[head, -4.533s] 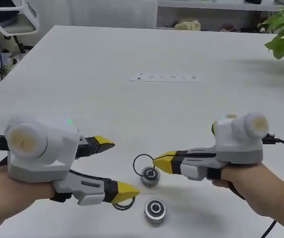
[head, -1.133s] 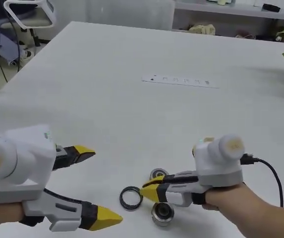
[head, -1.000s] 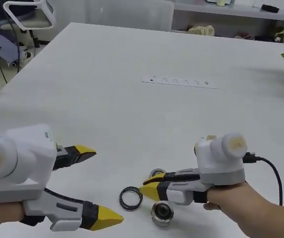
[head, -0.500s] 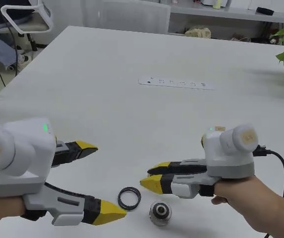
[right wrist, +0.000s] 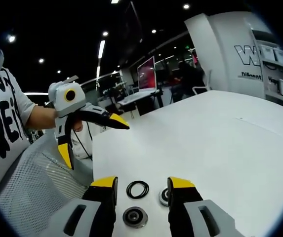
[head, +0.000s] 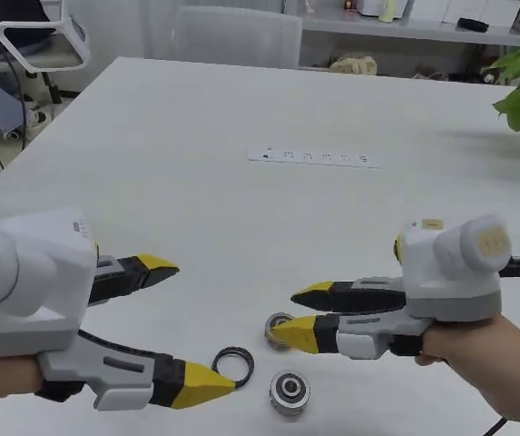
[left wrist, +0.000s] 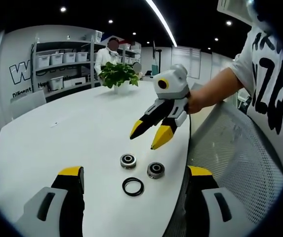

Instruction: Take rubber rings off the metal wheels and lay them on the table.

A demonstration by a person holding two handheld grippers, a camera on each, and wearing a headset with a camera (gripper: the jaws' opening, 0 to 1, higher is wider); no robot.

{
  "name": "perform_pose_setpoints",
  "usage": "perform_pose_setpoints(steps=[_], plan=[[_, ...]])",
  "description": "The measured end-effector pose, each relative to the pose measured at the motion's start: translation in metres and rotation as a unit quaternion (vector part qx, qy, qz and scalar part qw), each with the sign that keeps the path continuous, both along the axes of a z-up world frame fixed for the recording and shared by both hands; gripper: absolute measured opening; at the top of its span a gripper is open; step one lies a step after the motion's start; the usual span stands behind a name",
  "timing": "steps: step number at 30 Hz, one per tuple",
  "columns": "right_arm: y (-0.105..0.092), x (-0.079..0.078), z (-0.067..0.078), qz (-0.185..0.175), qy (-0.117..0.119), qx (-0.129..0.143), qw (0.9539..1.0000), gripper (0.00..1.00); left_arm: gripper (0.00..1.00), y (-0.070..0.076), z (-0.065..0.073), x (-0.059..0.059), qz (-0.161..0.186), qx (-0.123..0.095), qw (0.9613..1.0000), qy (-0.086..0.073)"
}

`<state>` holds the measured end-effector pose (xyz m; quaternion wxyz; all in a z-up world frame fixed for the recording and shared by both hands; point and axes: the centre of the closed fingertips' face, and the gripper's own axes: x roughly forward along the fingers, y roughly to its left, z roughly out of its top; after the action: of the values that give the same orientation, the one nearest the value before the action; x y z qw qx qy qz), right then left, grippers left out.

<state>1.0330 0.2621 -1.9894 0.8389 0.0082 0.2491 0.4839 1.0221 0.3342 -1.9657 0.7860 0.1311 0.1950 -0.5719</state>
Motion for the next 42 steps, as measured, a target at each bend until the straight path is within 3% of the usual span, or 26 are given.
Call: perform_pose_setpoints(steps=[18, 33, 42], plan=[[-0.024, -0.023, 0.012, -0.004, -0.031, -0.031, 0.999, 0.58, 0.83, 0.001, 0.005, -0.008, -0.004, 0.003, 1.0, 0.001], [-0.042, -0.038, 0.01, 0.001, -0.059, -0.081, 0.995, 0.66, 0.84, 0.004, 0.008, -0.014, -0.003, 0.002, 1.0, -0.001], [-0.054, -0.046, 0.005, -0.006, -0.057, -0.094, 0.9939, 0.68, 0.84, 0.005, 0.007, -0.015, -0.001, 0.005, 1.0, -0.004]])
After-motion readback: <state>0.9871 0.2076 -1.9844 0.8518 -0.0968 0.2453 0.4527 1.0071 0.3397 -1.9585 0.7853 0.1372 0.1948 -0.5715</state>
